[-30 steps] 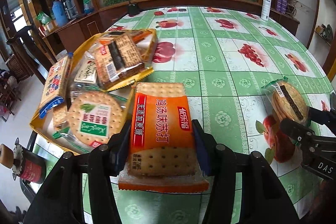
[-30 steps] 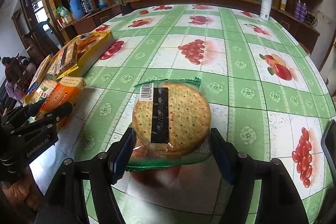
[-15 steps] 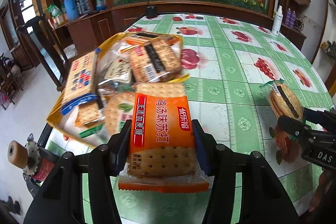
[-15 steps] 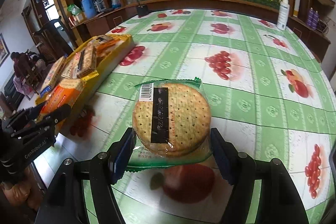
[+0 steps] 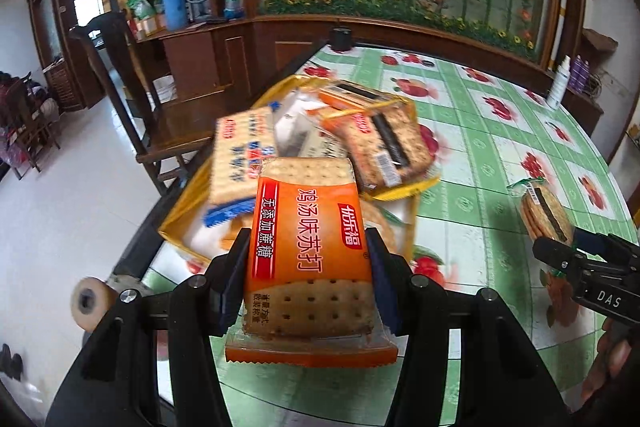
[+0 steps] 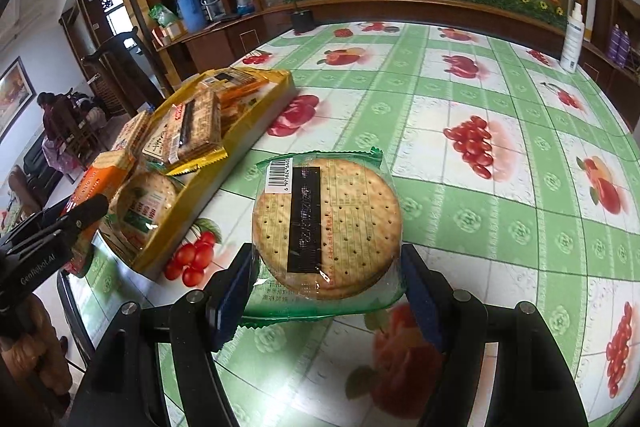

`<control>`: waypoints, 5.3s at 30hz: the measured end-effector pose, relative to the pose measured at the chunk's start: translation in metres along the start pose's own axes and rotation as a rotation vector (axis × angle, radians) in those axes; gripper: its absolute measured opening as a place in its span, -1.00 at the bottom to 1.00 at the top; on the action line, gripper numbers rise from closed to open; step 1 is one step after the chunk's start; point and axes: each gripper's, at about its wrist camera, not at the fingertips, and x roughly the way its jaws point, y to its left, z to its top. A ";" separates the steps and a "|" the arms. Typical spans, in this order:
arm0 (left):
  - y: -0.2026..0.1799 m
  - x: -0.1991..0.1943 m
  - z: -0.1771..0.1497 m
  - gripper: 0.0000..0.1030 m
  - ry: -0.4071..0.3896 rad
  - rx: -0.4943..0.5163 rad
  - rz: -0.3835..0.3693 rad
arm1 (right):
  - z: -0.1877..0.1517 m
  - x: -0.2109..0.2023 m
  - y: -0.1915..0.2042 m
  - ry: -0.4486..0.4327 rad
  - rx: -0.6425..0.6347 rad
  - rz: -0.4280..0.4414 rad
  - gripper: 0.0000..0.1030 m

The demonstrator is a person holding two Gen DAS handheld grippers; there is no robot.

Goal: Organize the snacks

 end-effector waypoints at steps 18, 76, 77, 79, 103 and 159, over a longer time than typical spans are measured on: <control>0.024 0.006 0.010 0.03 -0.005 -0.044 0.012 | 0.072 0.026 0.064 -0.057 -0.108 0.106 0.39; 0.002 0.047 0.046 0.03 0.041 -0.028 -0.017 | 0.102 0.098 0.089 -0.065 -0.235 -0.008 0.02; 0.001 0.049 0.046 0.03 0.044 -0.024 -0.012 | 0.103 0.097 0.087 -0.070 -0.227 -0.004 0.03; -0.002 0.055 0.049 0.03 0.049 -0.015 -0.001 | 0.103 0.093 0.083 -0.072 -0.203 0.014 0.03; -0.023 0.069 0.054 0.57 0.060 0.000 0.086 | 0.060 0.022 0.006 -0.112 -0.031 0.015 0.07; 0.011 -0.063 -0.010 0.64 -0.179 -0.152 0.217 | -0.019 -0.049 0.026 -0.185 -0.068 0.069 0.99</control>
